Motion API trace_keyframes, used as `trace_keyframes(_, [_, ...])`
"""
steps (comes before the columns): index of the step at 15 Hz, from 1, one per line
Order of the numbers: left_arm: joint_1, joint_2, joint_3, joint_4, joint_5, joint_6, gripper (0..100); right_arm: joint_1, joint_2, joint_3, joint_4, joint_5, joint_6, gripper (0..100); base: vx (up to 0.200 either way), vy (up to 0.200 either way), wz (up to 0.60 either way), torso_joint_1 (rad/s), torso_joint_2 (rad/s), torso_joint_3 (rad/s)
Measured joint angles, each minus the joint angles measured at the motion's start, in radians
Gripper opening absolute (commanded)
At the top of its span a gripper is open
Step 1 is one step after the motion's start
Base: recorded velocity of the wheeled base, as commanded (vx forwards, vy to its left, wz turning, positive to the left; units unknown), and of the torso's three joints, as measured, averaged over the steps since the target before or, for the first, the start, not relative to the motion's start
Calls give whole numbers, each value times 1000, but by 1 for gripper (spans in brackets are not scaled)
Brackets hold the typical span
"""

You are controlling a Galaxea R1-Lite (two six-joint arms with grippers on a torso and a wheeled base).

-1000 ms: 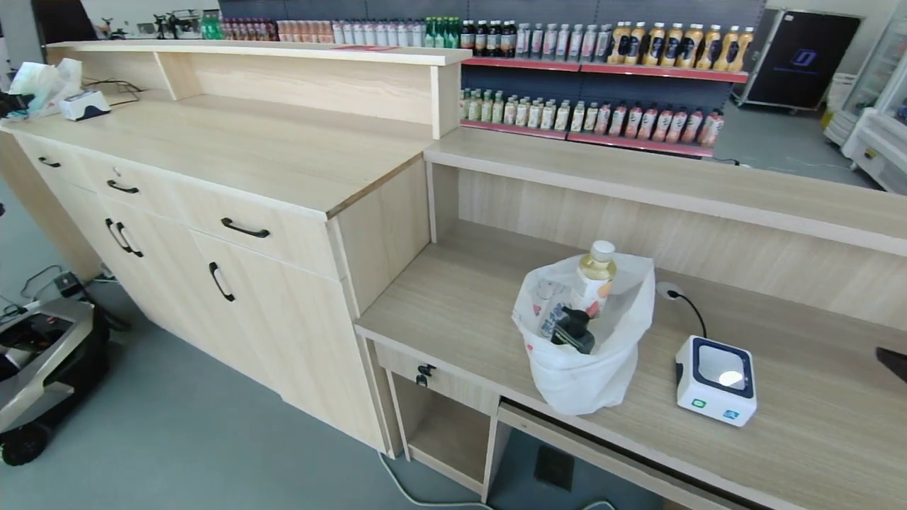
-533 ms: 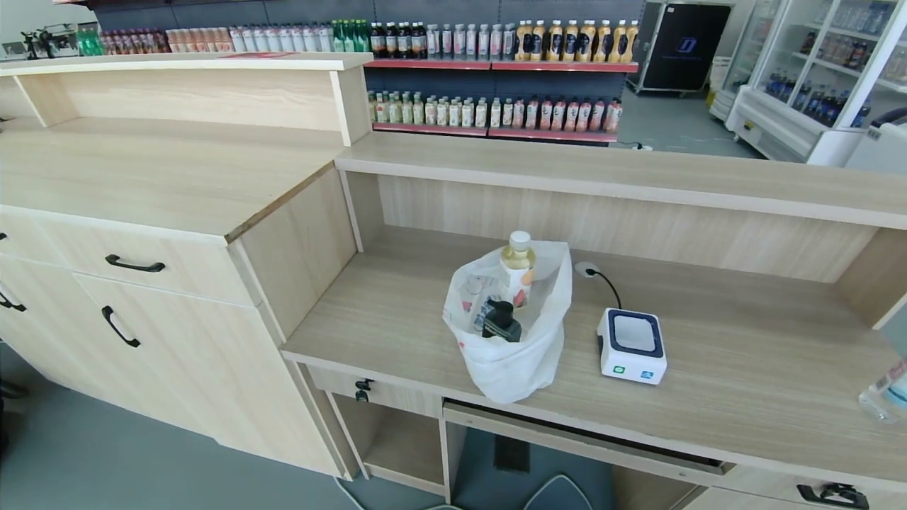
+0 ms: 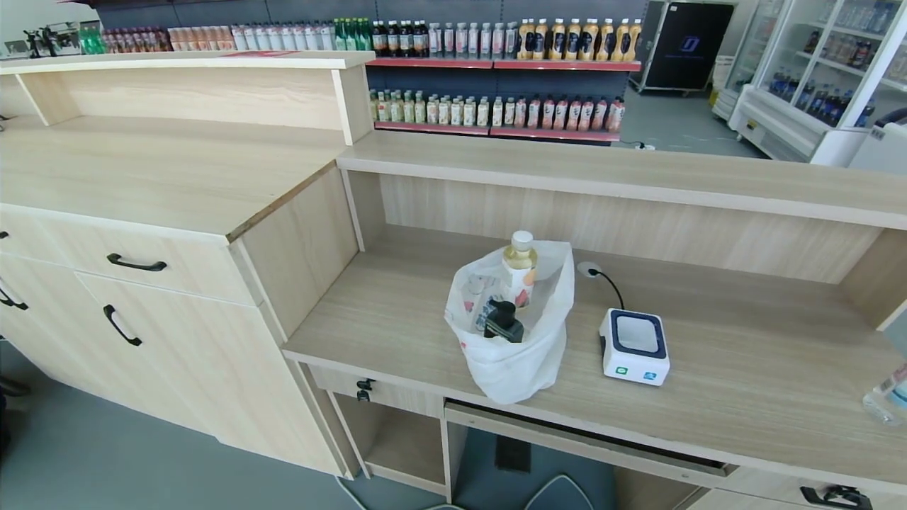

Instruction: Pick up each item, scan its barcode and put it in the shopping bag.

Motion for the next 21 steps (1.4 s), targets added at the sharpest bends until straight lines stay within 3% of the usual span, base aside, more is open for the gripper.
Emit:
trace_keyframes(12, [-1, 0, 0, 0, 0, 0, 100, -53, 228, -63, -144, 154, -51, 100, 0, 0, 0, 0, 0, 0])
trace_keyframes(21, [0, 0, 0, 0, 0, 0, 100, -28, 305, -136, -174, 166, -72, 100, 0, 0, 0, 0, 0, 0])
